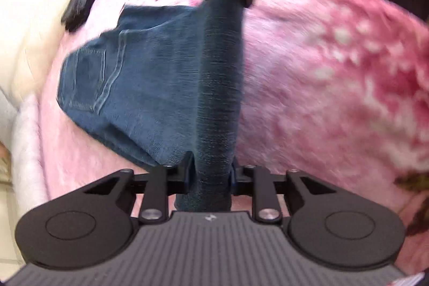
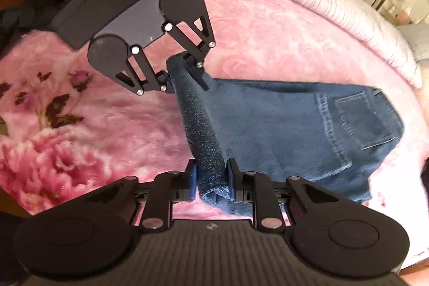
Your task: Fold clothes
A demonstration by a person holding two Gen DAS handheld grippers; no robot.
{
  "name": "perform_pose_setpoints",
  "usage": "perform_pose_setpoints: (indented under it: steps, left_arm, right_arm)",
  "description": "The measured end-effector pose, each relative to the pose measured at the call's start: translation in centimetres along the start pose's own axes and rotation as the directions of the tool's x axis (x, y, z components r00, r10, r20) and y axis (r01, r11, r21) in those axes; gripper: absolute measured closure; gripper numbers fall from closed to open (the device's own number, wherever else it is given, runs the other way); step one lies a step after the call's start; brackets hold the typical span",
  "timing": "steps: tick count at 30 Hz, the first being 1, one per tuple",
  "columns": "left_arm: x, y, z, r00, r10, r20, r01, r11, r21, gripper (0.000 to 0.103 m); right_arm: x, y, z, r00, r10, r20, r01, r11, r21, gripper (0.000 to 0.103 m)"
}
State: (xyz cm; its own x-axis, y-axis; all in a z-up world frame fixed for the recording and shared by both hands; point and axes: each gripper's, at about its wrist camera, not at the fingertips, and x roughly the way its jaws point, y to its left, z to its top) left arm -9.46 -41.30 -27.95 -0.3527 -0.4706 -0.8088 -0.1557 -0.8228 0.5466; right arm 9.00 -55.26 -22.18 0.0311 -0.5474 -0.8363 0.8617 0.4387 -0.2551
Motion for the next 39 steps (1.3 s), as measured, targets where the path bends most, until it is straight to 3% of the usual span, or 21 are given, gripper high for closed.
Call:
perform_pose_setpoints:
  steps: [3, 5, 6, 8, 9, 10, 16, 23, 27, 30, 34, 39]
  left_arm:
    - [-0.9, 2.4, 0.1, 0.999, -0.035, 0.021, 0.037, 0.993, -0.108, 0.088]
    - [-1.4, 4.2, 0.2, 0.997, -0.061, 0.042, 0.068, 0.981, -0.182, 0.089]
    - [-1.6, 4.9, 0.3, 0.996, -0.070, 0.052, 0.079, 0.975, -0.206, 0.089]
    - [-2.1, 6.0, 0.7, 0.995, -0.081, 0.065, 0.094, 0.972, -0.215, 0.089]
    - [-2.4, 6.5, 0.9, 0.994, -0.088, 0.072, 0.101, 0.972, -0.214, 0.089]
    - [-2.7, 6.9, 1.0, 0.993, -0.094, 0.076, 0.108, 0.971, -0.211, 0.089]
    - [-5.8, 11.0, 2.5, 0.991, -0.080, 0.105, 0.101, 0.971, -0.218, 0.089]
    - [-8.9, 20.2, 4.9, 0.993, -0.003, 0.115, 0.035, 0.960, -0.278, 0.089]
    - [-8.4, 26.1, 6.7, 0.995, 0.006, 0.100, 0.027, 0.945, -0.325, 0.089]
    - [-5.9, 30.6, 8.2, 0.997, -0.013, 0.078, 0.040, 0.937, -0.346, 0.089]
    - [0.0, 36.9, 10.0, 0.995, -0.083, 0.047, 0.094, 0.915, -0.392, 0.088]
    - [8.3, 44.7, 11.5, 0.980, -0.198, 0.014, 0.182, 0.870, -0.458, 0.088]
  right_arm:
    - [0.2, 0.7, 0.4, 1.000, -0.017, 0.007, 0.017, 1.000, -0.018, 0.069]
    - [0.6, 1.8, 0.2, 0.998, -0.054, 0.026, 0.056, 0.996, -0.073, 0.054]
    - [0.9, 2.4, -0.1, 0.996, -0.076, 0.037, 0.079, 0.991, -0.106, 0.053]
    - [1.6, 2.5, -0.4, 0.994, -0.107, 0.034, 0.111, 0.983, -0.148, 0.055]
    - [1.6, 1.9, -0.3, 0.994, -0.102, 0.030, 0.105, 0.985, -0.138, 0.061]
    - [1.5, 1.2, -0.3, 0.995, -0.096, 0.025, 0.099, 0.987, -0.126, 0.079]
    - [-2.2, -4.5, 1.9, 0.999, -0.033, 0.034, 0.036, 0.997, -0.073, 0.082]
    - [-7.4, -15.2, 7.0, 0.996, -0.007, 0.094, 0.011, 0.999, -0.036, 0.082]
    - [-8.5, -21.6, 9.1, 0.992, 0.013, 0.123, -0.011, 1.000, -0.021, 0.082]
    - [-7.8, -27.0, 9.4, 0.990, 0.040, 0.132, -0.045, 0.998, 0.036, 0.082]
    - [-4.8, -34.9, 8.4, 0.981, 0.126, 0.151, -0.151, 0.974, 0.170, 0.082]
    - [0.8, -46.6, 6.8, 0.945, 0.257, 0.200, -0.312, 0.893, 0.325, 0.082]
